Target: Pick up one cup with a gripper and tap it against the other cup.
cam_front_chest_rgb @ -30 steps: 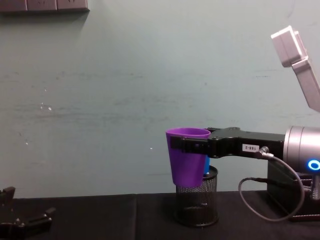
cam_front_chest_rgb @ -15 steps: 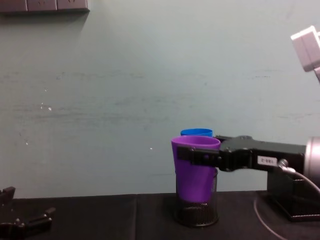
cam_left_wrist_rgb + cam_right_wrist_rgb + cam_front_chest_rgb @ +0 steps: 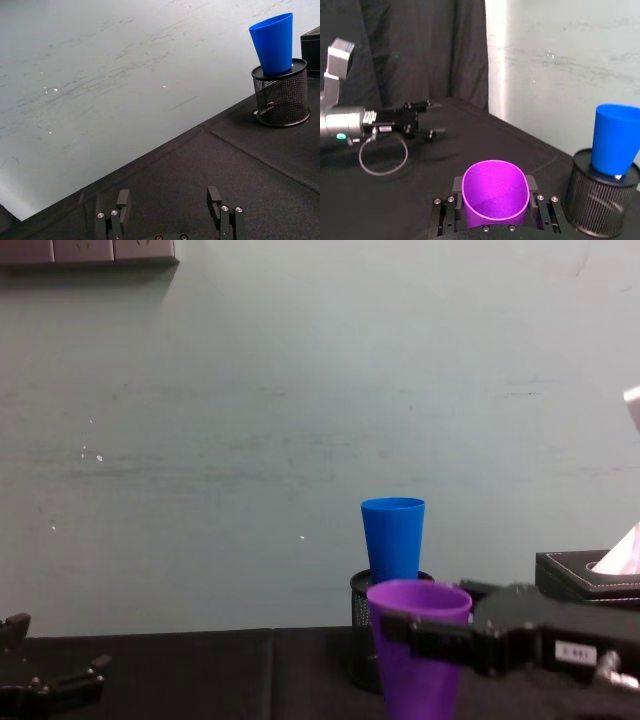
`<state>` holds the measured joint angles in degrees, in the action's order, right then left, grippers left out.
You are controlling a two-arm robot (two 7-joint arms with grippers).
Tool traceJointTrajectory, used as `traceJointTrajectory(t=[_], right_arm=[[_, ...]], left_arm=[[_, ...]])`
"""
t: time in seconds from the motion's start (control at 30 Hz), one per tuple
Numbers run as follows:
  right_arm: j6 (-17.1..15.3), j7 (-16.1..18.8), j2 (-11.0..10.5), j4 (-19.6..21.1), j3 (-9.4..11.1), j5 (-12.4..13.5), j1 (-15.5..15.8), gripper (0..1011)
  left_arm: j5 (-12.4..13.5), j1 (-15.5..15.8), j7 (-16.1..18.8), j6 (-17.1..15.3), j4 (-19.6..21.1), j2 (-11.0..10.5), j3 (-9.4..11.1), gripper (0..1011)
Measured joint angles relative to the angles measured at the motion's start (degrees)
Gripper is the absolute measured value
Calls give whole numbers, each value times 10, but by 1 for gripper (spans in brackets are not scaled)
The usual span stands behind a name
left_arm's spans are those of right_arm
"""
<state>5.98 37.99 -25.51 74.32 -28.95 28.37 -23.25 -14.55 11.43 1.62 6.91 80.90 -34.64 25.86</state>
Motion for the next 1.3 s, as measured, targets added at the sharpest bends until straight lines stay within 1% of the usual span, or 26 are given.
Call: traceJointTrajectory(t=[0.2, 0.47, 0.8, 1.07, 1.3], right_arm=[[18, 0, 0, -10, -4, -17, 11, 724], [44, 1, 9, -36, -4, -33, 19, 726], [71, 14, 25, -75, 2, -38, 18, 726], [74, 20, 32, -89, 7, -36, 18, 726], [70, 21, 36, -97, 10, -35, 18, 726]], left_arm=[[0, 0, 0, 0, 0, 0, 0, 1000], [0, 0, 0, 0, 0, 0, 0, 1000], [0, 0, 0, 0, 0, 0, 0, 1000], [0, 0, 0, 0, 0, 0, 0, 1000], [0, 0, 0, 0, 0, 0, 0, 1000]])
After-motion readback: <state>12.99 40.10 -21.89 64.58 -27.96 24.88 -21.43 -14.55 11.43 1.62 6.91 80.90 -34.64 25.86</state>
